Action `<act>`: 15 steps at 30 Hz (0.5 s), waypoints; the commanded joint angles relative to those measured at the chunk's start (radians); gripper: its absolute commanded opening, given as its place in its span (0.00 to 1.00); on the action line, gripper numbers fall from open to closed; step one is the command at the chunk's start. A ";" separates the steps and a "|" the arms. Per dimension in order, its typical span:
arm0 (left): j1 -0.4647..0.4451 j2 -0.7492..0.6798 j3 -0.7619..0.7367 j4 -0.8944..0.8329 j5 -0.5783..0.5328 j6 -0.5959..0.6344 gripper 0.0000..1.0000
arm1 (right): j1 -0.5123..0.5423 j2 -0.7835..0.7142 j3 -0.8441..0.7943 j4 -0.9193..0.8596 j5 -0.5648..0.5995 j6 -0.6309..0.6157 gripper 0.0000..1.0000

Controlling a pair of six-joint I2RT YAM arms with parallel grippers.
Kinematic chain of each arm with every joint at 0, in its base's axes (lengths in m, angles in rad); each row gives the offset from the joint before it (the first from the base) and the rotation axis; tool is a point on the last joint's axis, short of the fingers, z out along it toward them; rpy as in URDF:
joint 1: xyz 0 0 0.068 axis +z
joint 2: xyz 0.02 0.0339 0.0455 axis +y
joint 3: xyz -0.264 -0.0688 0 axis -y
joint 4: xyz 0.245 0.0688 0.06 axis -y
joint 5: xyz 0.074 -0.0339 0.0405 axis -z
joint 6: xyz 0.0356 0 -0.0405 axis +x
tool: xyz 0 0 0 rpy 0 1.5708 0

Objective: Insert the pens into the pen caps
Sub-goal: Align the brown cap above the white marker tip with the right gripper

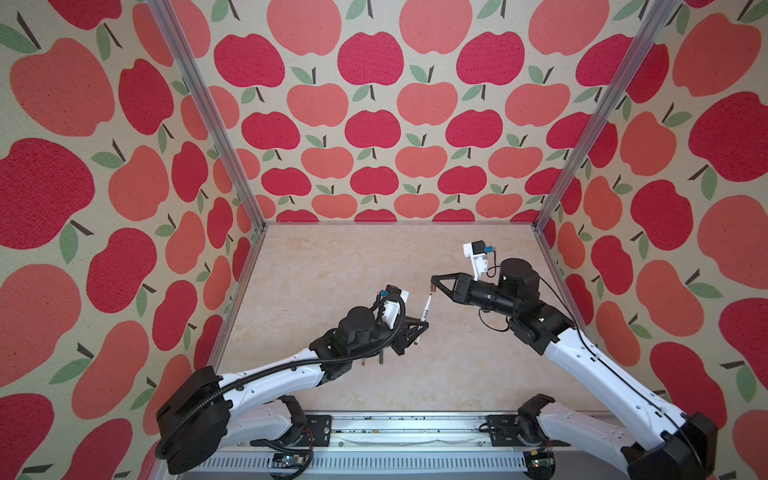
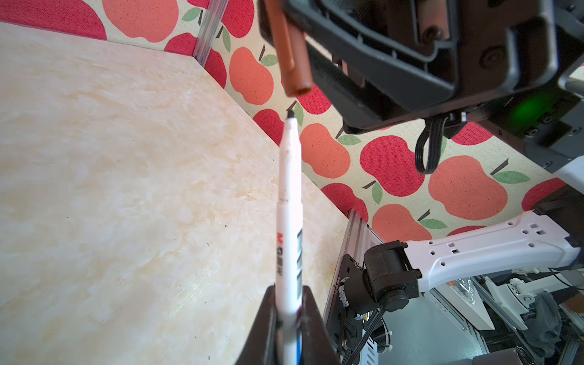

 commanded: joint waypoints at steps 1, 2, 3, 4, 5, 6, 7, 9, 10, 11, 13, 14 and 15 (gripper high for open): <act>-0.007 -0.017 0.012 -0.008 -0.010 0.029 0.00 | 0.009 -0.014 0.027 -0.018 0.004 -0.012 0.10; -0.007 -0.017 0.012 -0.009 -0.011 0.030 0.00 | 0.011 -0.012 0.023 -0.015 0.004 -0.009 0.10; -0.007 -0.017 0.012 -0.009 -0.012 0.031 0.00 | 0.015 -0.009 0.018 -0.010 0.005 -0.007 0.10; -0.007 -0.016 0.012 -0.010 -0.013 0.031 0.00 | 0.021 -0.006 0.015 -0.005 0.006 -0.005 0.10; -0.007 -0.019 0.011 -0.010 -0.012 0.033 0.00 | 0.025 -0.004 0.014 -0.004 0.007 -0.005 0.10; -0.007 -0.020 0.009 -0.010 -0.013 0.033 0.00 | 0.028 -0.002 0.011 -0.003 0.009 -0.005 0.10; -0.007 -0.022 0.008 -0.012 -0.015 0.033 0.00 | 0.032 0.000 0.009 -0.003 0.013 -0.007 0.10; -0.007 -0.025 0.006 -0.013 -0.017 0.035 0.00 | 0.036 0.000 0.006 -0.006 0.020 -0.011 0.10; -0.007 -0.027 0.006 -0.015 -0.016 0.035 0.00 | 0.037 -0.001 0.003 -0.007 0.023 -0.013 0.10; -0.007 -0.027 0.006 -0.016 -0.017 0.036 0.00 | 0.036 -0.001 0.001 -0.007 0.025 -0.015 0.10; -0.006 -0.029 0.006 -0.019 -0.017 0.039 0.00 | 0.037 0.002 -0.001 -0.010 0.027 -0.019 0.10; -0.006 -0.029 0.006 -0.020 -0.017 0.040 0.00 | 0.037 0.002 -0.001 -0.011 0.028 -0.021 0.10; -0.005 -0.030 0.006 -0.019 -0.019 0.041 0.00 | 0.037 0.002 0.000 -0.014 0.030 -0.025 0.10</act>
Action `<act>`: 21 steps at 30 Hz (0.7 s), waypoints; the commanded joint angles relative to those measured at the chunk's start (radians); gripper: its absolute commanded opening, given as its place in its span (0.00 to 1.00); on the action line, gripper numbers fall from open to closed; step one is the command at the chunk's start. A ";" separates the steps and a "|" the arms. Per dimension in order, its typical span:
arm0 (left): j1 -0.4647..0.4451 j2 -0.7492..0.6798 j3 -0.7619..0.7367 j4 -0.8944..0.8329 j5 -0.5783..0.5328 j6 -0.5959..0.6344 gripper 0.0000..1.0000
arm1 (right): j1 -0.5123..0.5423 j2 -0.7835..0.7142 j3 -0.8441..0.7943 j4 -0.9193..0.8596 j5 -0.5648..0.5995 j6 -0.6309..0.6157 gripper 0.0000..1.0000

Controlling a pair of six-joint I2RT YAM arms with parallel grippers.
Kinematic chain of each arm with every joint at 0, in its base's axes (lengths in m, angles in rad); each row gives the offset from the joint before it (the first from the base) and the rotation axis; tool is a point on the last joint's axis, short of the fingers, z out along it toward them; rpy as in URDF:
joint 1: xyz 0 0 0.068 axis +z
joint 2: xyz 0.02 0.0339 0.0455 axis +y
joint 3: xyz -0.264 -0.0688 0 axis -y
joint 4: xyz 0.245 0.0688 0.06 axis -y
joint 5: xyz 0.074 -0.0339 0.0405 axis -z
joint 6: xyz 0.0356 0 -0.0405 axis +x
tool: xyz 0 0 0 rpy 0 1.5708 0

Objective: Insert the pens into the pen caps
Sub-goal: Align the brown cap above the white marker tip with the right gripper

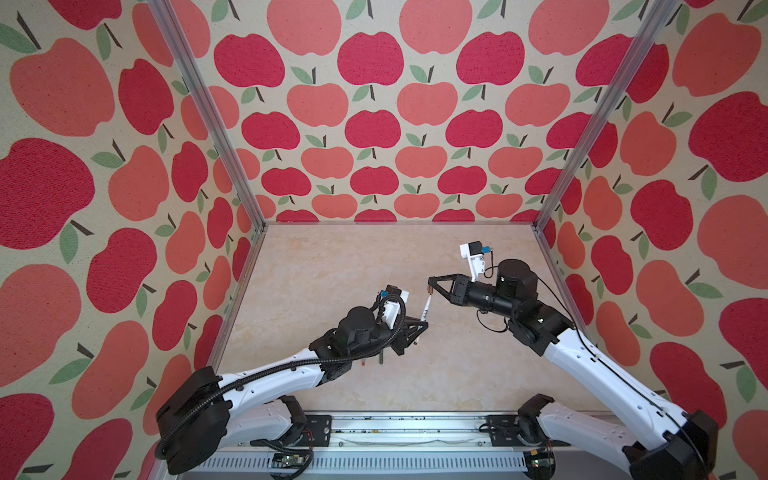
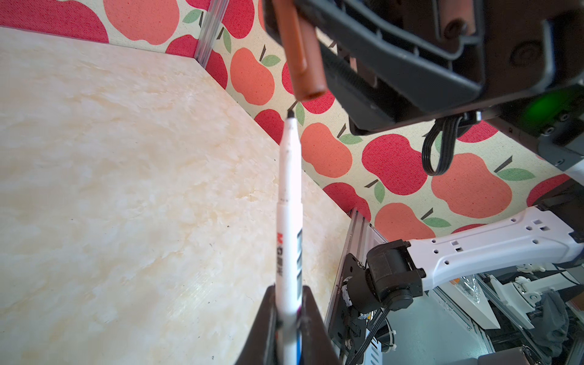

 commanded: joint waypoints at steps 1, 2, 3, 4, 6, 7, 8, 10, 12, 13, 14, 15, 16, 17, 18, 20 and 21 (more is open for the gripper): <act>-0.005 -0.023 0.006 -0.011 -0.015 0.025 0.00 | 0.004 0.000 -0.002 -0.017 0.021 -0.029 0.10; -0.005 -0.023 0.007 -0.011 -0.015 0.025 0.00 | 0.004 -0.001 0.000 -0.021 0.025 -0.032 0.10; -0.006 -0.022 0.008 -0.011 -0.014 0.025 0.00 | 0.005 -0.001 0.003 -0.026 0.028 -0.040 0.10; -0.005 -0.022 0.008 -0.011 -0.014 0.025 0.00 | 0.004 -0.001 0.009 -0.035 0.034 -0.048 0.10; -0.005 -0.022 0.007 -0.011 -0.014 0.025 0.00 | 0.005 0.000 0.018 -0.049 0.044 -0.058 0.10; -0.005 -0.020 0.008 -0.011 -0.014 0.025 0.00 | 0.004 0.001 0.019 -0.048 0.045 -0.058 0.10; -0.005 -0.019 0.006 -0.010 -0.014 0.025 0.00 | 0.004 0.004 0.019 -0.047 0.043 -0.058 0.10; -0.005 -0.020 0.006 -0.008 -0.014 0.025 0.00 | 0.004 0.011 0.019 -0.044 0.034 -0.053 0.10; -0.005 -0.022 0.006 -0.008 -0.015 0.024 0.00 | 0.005 0.016 0.013 -0.031 0.023 -0.043 0.10; -0.005 -0.022 0.006 -0.008 -0.016 0.026 0.00 | 0.005 0.016 0.009 -0.024 0.018 -0.038 0.10; -0.006 -0.023 0.005 -0.010 -0.016 0.026 0.00 | 0.006 0.016 0.006 -0.021 0.017 -0.035 0.10; -0.005 -0.023 0.005 -0.010 -0.018 0.027 0.00 | 0.006 0.014 0.005 -0.021 0.015 -0.034 0.10; -0.005 -0.025 0.005 -0.011 -0.019 0.026 0.00 | 0.007 0.013 0.002 -0.020 0.014 -0.033 0.09; -0.005 -0.025 0.005 -0.011 -0.020 0.026 0.00 | 0.007 0.011 0.003 -0.020 0.013 -0.033 0.09; -0.005 -0.025 0.003 -0.011 -0.019 0.027 0.00 | 0.007 0.010 0.003 -0.021 0.014 -0.031 0.09; -0.005 -0.025 0.002 -0.010 -0.021 0.026 0.00 | 0.009 0.007 0.005 -0.021 0.013 -0.030 0.09; -0.005 -0.026 0.001 -0.011 -0.022 0.027 0.00 | 0.009 0.005 0.006 -0.022 0.011 -0.030 0.09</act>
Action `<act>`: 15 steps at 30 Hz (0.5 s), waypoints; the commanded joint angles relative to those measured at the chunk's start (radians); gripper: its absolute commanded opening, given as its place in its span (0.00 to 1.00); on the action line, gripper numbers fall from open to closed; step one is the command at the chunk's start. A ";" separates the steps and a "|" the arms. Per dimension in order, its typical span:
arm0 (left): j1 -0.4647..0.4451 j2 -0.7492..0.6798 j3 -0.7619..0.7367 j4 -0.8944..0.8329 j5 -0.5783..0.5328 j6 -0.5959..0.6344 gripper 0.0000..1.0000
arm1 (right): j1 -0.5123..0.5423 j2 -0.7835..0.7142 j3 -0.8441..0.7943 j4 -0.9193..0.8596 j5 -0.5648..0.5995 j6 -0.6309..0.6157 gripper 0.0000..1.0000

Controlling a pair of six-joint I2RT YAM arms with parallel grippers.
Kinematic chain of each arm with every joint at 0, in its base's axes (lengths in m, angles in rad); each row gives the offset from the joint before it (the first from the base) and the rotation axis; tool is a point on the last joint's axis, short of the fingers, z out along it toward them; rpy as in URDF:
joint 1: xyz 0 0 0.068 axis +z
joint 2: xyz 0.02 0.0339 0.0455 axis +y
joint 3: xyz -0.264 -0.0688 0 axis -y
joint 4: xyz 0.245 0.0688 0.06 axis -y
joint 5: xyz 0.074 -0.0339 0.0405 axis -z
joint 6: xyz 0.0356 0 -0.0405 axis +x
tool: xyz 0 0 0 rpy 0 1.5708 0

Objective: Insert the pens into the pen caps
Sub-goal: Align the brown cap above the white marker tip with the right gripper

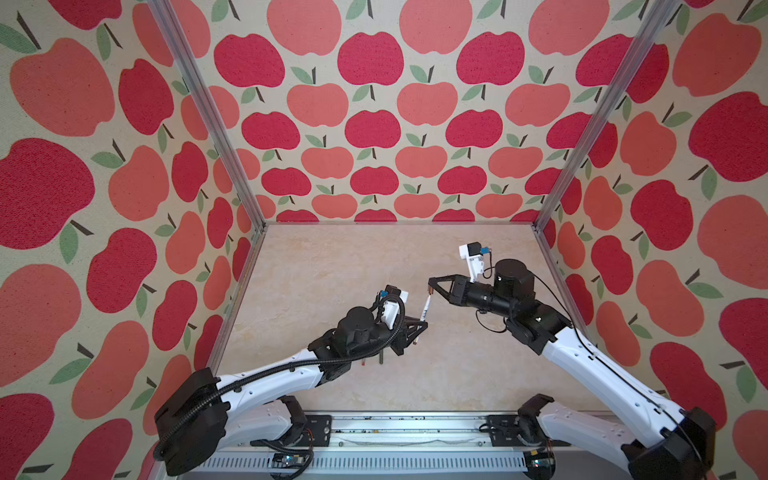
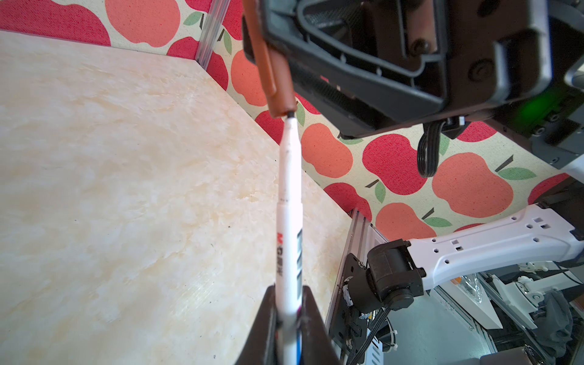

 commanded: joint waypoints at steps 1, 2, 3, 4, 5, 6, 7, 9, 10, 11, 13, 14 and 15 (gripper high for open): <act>-0.005 -0.019 0.000 -0.004 -0.015 0.020 0.00 | 0.009 -0.009 0.009 -0.001 -0.014 -0.003 0.10; -0.005 -0.019 0.000 -0.004 -0.015 0.019 0.00 | 0.009 -0.011 0.010 -0.001 -0.013 -0.004 0.10; -0.005 -0.020 0.001 -0.005 -0.016 0.021 0.00 | 0.009 -0.012 0.012 -0.002 -0.012 -0.005 0.10; -0.005 -0.021 0.001 -0.005 -0.016 0.021 0.00 | 0.009 -0.013 0.017 -0.004 -0.013 -0.005 0.10; -0.005 -0.020 0.002 -0.005 -0.016 0.022 0.00 | 0.009 -0.012 0.019 -0.005 -0.017 -0.004 0.10; -0.005 -0.022 0.000 -0.006 -0.018 0.022 0.00 | 0.009 -0.012 0.022 -0.004 -0.020 -0.002 0.10; -0.005 -0.022 0.000 -0.005 -0.019 0.022 0.00 | 0.010 -0.010 0.023 -0.004 -0.023 -0.001 0.10; -0.005 -0.025 -0.001 -0.004 -0.021 0.021 0.00 | 0.012 -0.011 0.021 -0.002 -0.024 -0.001 0.10; -0.005 -0.024 -0.003 -0.004 -0.022 0.021 0.00 | 0.013 -0.012 0.019 -0.001 -0.025 0.001 0.10; -0.005 -0.022 -0.004 -0.002 -0.022 0.022 0.00 | 0.015 -0.013 0.017 0.001 -0.026 0.001 0.10; -0.005 -0.022 -0.007 -0.002 -0.021 0.021 0.00 | 0.019 -0.013 0.018 0.005 -0.024 0.003 0.10; -0.005 -0.022 -0.007 0.000 -0.022 0.022 0.00 | 0.021 -0.013 0.018 0.007 -0.025 0.003 0.10; -0.005 -0.020 -0.008 0.001 -0.021 0.021 0.00 | 0.024 -0.012 0.019 0.008 -0.024 0.004 0.10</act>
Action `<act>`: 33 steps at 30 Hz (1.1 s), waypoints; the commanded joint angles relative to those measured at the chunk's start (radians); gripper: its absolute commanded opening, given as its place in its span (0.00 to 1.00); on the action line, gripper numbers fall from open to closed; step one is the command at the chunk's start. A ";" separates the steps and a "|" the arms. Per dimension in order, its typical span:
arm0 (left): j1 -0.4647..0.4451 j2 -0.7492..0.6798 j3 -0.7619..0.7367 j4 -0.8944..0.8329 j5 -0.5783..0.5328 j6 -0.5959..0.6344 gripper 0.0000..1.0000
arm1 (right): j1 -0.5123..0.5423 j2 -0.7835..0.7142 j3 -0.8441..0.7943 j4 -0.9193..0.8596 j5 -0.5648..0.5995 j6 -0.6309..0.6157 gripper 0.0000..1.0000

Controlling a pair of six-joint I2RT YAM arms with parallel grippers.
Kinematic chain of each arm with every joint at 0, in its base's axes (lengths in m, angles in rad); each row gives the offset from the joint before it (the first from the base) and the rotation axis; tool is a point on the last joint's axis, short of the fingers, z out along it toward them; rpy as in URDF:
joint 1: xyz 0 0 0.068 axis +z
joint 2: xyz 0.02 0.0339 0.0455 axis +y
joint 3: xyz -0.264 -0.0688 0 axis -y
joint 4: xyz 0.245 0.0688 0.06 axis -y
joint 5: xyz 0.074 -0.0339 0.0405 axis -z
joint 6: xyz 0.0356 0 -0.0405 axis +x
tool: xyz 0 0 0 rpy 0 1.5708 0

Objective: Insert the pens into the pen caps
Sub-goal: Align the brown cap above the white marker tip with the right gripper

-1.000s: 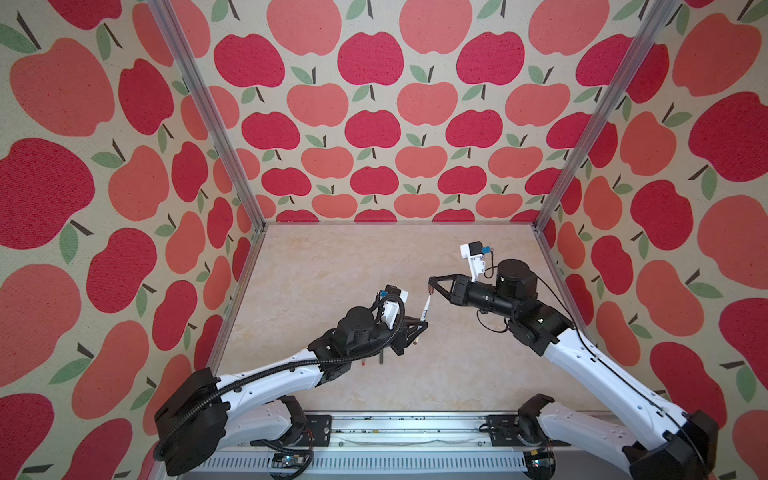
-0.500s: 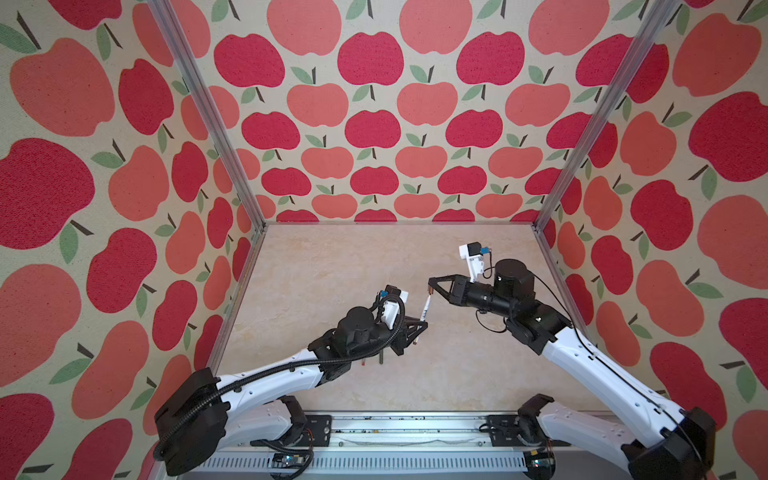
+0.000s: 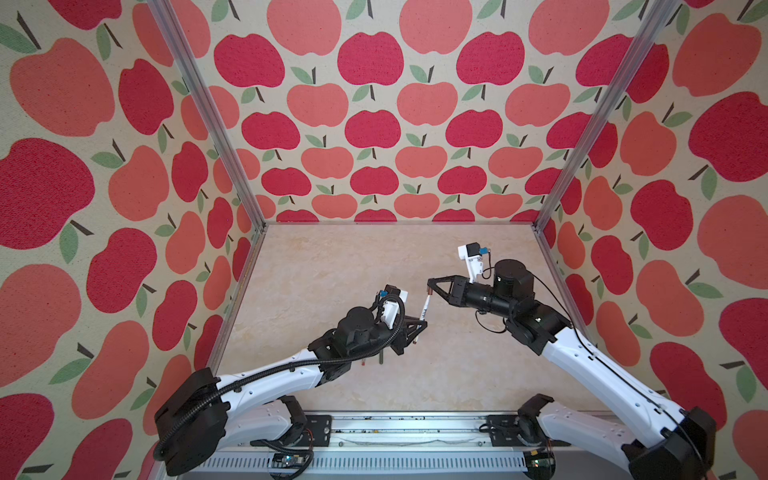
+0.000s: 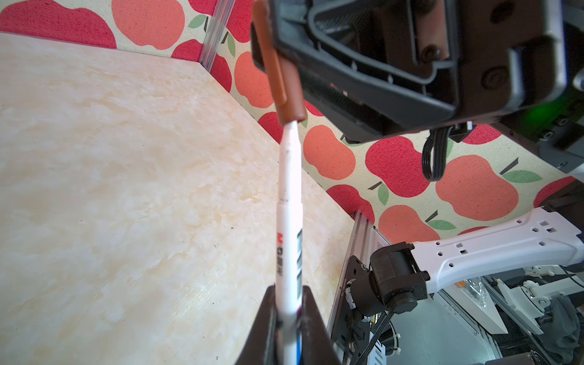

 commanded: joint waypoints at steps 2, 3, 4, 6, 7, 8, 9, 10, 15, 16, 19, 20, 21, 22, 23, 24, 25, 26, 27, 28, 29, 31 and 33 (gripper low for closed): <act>-0.005 -0.019 -0.009 0.003 -0.011 0.022 0.00 | 0.014 -0.010 0.020 0.010 -0.016 0.005 0.10; -0.004 -0.020 -0.009 0.003 -0.012 0.022 0.00 | 0.017 -0.008 0.018 0.012 -0.017 0.005 0.10; -0.004 -0.021 -0.009 0.005 -0.012 0.022 0.00 | 0.019 -0.008 0.018 0.013 -0.017 0.005 0.10; -0.004 -0.022 -0.012 0.006 -0.016 0.022 0.00 | 0.021 -0.008 0.019 0.011 -0.014 0.005 0.09; -0.004 -0.025 -0.013 0.006 -0.019 0.022 0.00 | 0.023 -0.010 0.018 0.011 -0.014 0.006 0.09; -0.003 -0.028 -0.016 0.009 -0.023 0.022 0.00 | 0.025 -0.011 0.016 0.010 -0.011 0.005 0.09; -0.004 -0.032 -0.020 0.010 -0.030 0.020 0.00 | 0.025 -0.015 0.014 0.008 -0.009 0.005 0.09; -0.004 -0.035 -0.025 0.016 -0.036 0.020 0.00 | 0.027 -0.018 0.012 0.008 -0.006 0.005 0.09; -0.004 -0.046 -0.041 0.044 -0.064 0.016 0.00 | 0.034 -0.039 -0.013 0.009 0.014 0.005 0.09; -0.004 -0.046 -0.043 0.057 -0.066 0.013 0.00 | 0.035 -0.043 -0.020 0.014 0.018 0.005 0.09; -0.005 -0.039 -0.046 0.091 -0.070 0.008 0.00 | 0.041 -0.050 -0.038 0.036 0.024 0.013 0.09; -0.005 -0.035 -0.046 0.101 -0.070 0.008 0.00 | 0.044 -0.050 -0.042 0.045 0.025 0.014 0.09; -0.005 -0.029 -0.044 0.112 -0.070 0.007 0.00 | 0.049 -0.049 -0.044 0.051 0.029 0.014 0.09; -0.005 -0.024 -0.043 0.120 -0.068 0.007 0.00 | 0.054 -0.048 -0.046 0.056 0.033 0.013 0.09; -0.005 -0.019 -0.042 0.129 -0.068 0.005 0.00 | 0.059 -0.046 -0.046 0.059 0.036 0.012 0.09; -0.005 -0.014 -0.041 0.139 -0.069 0.005 0.00 | 0.063 -0.042 -0.046 0.059 0.038 0.011 0.09; -0.005 -0.010 -0.041 0.144 -0.067 0.005 0.00 | 0.066 -0.039 -0.047 0.060 0.041 0.010 0.08; -0.005 -0.010 -0.039 0.147 -0.068 0.004 0.00 | 0.071 -0.035 -0.045 0.062 0.041 0.008 0.08; -0.005 -0.008 -0.039 0.152 -0.068 0.004 0.00 | 0.076 -0.032 -0.044 0.061 0.042 0.006 0.08; -0.005 -0.010 -0.039 0.155 -0.071 0.005 0.00 | 0.080 -0.029 -0.043 0.059 0.044 0.002 0.08; -0.005 -0.013 -0.041 0.155 -0.073 0.005 0.00 | 0.084 -0.027 -0.040 0.057 0.043 -0.001 0.08; -0.005 -0.021 -0.050 0.172 -0.081 0.008 0.00 | 0.088 -0.023 -0.035 0.042 0.043 -0.016 0.07; -0.005 -0.033 -0.058 0.187 -0.088 0.011 0.00 | 0.089 -0.022 -0.031 0.026 0.043 -0.028 0.07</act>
